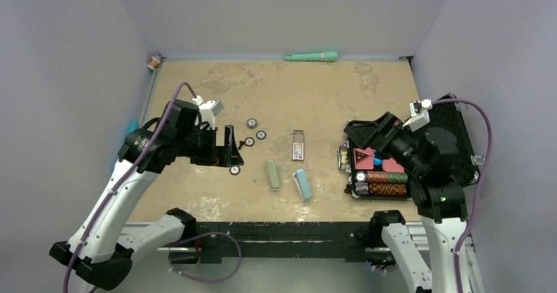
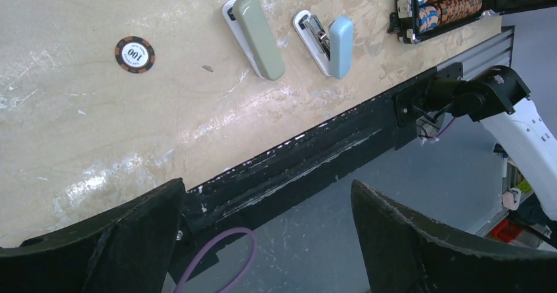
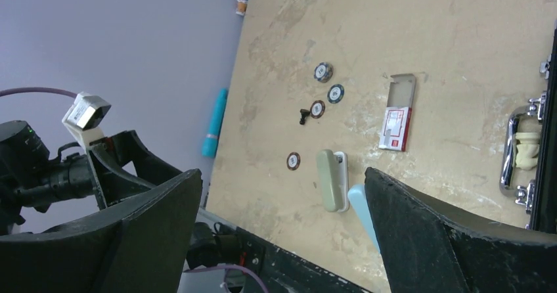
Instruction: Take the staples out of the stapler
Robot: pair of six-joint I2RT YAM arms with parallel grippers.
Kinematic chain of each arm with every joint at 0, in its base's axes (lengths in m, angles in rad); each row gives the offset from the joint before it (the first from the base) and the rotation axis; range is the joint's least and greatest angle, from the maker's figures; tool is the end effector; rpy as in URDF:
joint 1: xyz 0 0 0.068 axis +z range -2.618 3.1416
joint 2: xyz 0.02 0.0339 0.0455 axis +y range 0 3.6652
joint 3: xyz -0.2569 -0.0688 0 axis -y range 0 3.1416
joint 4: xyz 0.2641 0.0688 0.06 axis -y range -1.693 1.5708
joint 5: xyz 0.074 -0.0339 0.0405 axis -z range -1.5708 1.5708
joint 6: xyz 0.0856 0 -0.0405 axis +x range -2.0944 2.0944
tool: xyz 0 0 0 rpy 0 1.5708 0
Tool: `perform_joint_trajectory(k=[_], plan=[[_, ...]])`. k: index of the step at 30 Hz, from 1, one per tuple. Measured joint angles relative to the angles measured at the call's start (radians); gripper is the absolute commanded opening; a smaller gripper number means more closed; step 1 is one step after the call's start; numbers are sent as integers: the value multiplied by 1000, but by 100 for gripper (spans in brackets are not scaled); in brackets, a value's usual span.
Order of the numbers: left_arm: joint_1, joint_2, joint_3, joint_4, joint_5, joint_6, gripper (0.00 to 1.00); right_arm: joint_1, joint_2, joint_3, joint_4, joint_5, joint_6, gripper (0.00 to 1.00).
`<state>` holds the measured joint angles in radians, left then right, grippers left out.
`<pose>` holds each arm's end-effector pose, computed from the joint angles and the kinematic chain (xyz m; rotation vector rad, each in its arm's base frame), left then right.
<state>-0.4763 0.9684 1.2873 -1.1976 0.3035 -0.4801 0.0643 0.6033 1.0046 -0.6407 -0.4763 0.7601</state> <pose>0.1711 -0.1171 0.3451 0.1360 2.5556 -0.7709 0.1710 0.0503 0.3821 0.3021 1.8778 1.0033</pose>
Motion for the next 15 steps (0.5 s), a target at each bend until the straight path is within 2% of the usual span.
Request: perform_joint_trajectory(k=[5, 9, 12, 15], plan=[[-5, 20, -3, 0, -6, -6, 100, 1, -30, -8, -29, 42, 34, 99], [-5, 43, -2, -4, -48, -7, 100, 2, -8, -55, 18, 37, 19, 99], [-5, 77, 0, -7, -75, -8, 100, 39, 132, -16, -8, 89, -44, 99], [-5, 108, 0, -7, -110, -16, 100, 167, 385, 149, -72, 237, -112, 99]])
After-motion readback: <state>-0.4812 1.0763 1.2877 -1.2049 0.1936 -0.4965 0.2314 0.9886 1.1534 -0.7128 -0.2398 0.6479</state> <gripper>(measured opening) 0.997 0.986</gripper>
